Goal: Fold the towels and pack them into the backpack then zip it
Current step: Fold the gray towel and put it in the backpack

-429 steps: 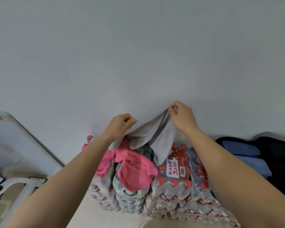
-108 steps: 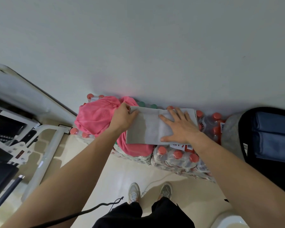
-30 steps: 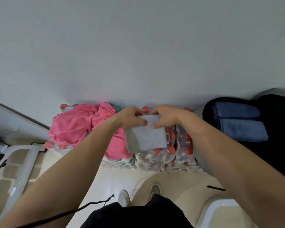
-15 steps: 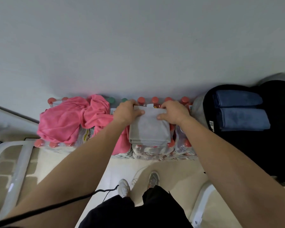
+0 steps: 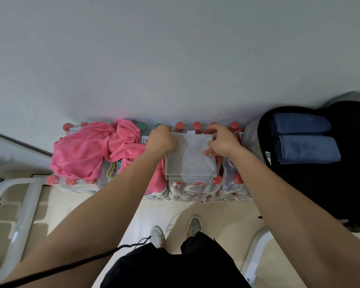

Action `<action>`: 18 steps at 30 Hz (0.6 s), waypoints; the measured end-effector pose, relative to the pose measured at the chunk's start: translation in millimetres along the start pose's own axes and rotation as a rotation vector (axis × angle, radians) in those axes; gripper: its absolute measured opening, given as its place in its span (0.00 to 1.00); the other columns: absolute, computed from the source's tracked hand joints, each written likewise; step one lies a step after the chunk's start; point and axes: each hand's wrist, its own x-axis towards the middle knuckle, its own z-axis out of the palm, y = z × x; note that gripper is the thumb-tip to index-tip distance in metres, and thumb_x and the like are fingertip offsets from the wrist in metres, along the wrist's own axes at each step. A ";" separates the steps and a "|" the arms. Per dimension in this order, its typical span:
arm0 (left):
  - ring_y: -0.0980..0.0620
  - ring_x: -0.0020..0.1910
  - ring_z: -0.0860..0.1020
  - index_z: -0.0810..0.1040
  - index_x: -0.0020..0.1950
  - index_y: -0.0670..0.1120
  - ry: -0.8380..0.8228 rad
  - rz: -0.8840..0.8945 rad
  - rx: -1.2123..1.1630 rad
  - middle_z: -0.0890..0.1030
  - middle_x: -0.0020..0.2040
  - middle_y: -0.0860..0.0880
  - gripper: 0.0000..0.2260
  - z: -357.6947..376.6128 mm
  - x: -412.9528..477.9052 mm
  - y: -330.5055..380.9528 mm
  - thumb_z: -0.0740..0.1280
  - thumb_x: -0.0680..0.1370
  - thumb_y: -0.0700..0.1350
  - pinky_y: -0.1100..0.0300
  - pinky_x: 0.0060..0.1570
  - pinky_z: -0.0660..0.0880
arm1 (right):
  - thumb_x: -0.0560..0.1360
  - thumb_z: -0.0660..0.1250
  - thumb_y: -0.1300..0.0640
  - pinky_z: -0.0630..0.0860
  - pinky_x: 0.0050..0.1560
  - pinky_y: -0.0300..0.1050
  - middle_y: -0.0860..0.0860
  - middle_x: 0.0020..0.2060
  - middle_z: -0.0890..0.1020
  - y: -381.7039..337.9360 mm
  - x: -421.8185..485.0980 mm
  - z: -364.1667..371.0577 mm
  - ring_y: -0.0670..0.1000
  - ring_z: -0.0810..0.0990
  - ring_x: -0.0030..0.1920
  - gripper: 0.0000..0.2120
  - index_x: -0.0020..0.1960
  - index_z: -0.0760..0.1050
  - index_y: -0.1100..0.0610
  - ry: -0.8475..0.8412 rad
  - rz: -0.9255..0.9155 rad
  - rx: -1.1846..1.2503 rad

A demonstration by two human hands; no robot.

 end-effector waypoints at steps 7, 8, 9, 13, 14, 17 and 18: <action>0.41 0.38 0.84 0.74 0.45 0.51 -0.081 -0.081 -0.496 0.83 0.48 0.40 0.07 -1.8 -3.9 -5.4 0.67 0.77 0.39 0.45 0.40 0.83 | 0.77 0.61 0.71 0.84 0.45 0.50 0.54 0.59 0.78 7.2 1.3 -4.7 0.56 0.86 0.42 0.19 0.62 0.74 0.54 -0.037 -0.013 0.038; 0.41 0.35 0.83 0.74 0.47 0.49 -0.104 -0.090 -0.544 0.82 0.48 0.40 0.06 -3.3 -5.1 -6.3 0.67 0.78 0.38 0.47 0.37 0.83 | 0.77 0.61 0.72 0.83 0.45 0.49 0.54 0.59 0.79 7.1 1.1 -6.0 0.56 0.86 0.43 0.19 0.60 0.74 0.52 -0.043 -0.015 0.033; 0.42 0.33 0.83 0.74 0.50 0.47 -0.128 -0.090 -0.573 0.81 0.48 0.39 0.05 -5.7 -7.4 -6.0 0.67 0.79 0.37 0.50 0.34 0.83 | 0.77 0.61 0.72 0.83 0.45 0.48 0.53 0.59 0.78 7.0 0.6 -7.3 0.56 0.86 0.44 0.19 0.58 0.75 0.51 -0.049 -0.017 0.022; 0.46 0.33 0.81 0.73 0.49 0.46 -0.211 -0.027 -0.623 0.78 0.45 0.41 0.06 -14.1 -21.3 -9.5 0.66 0.79 0.36 0.55 0.35 0.83 | 0.78 0.59 0.69 0.83 0.49 0.52 0.52 0.57 0.79 11.3 -5.7 -10.0 0.53 0.85 0.45 0.18 0.53 0.74 0.47 -0.068 -0.049 -0.070; 0.47 0.33 0.80 0.73 0.49 0.45 -0.231 -0.001 -0.624 0.77 0.45 0.41 0.06 -15.2 -25.0 -13.3 0.66 0.79 0.35 0.55 0.37 0.83 | 0.78 0.58 0.68 0.83 0.50 0.54 0.51 0.54 0.79 13.0 -10.0 -10.9 0.52 0.85 0.46 0.18 0.50 0.74 0.44 -0.065 -0.068 -0.108; 0.47 0.40 0.79 0.73 0.53 0.39 -0.276 0.119 -0.572 0.77 0.46 0.44 0.06 -15.6 -35.1 -27.6 0.68 0.78 0.35 0.52 0.45 0.81 | 0.78 0.61 0.64 0.81 0.54 0.53 0.45 0.49 0.79 19.1 -27.0 -12.2 0.50 0.81 0.49 0.18 0.47 0.74 0.40 -0.028 -0.162 -0.240; 0.47 0.42 0.79 0.74 0.53 0.40 -0.272 0.177 -0.527 0.77 0.45 0.46 0.07 -14.6 -37.3 -32.8 0.68 0.77 0.35 0.50 0.48 0.79 | 0.78 0.62 0.64 0.79 0.55 0.51 0.44 0.50 0.78 21.5 -34.3 -10.9 0.50 0.80 0.50 0.17 0.48 0.74 0.40 -0.008 -0.194 -0.276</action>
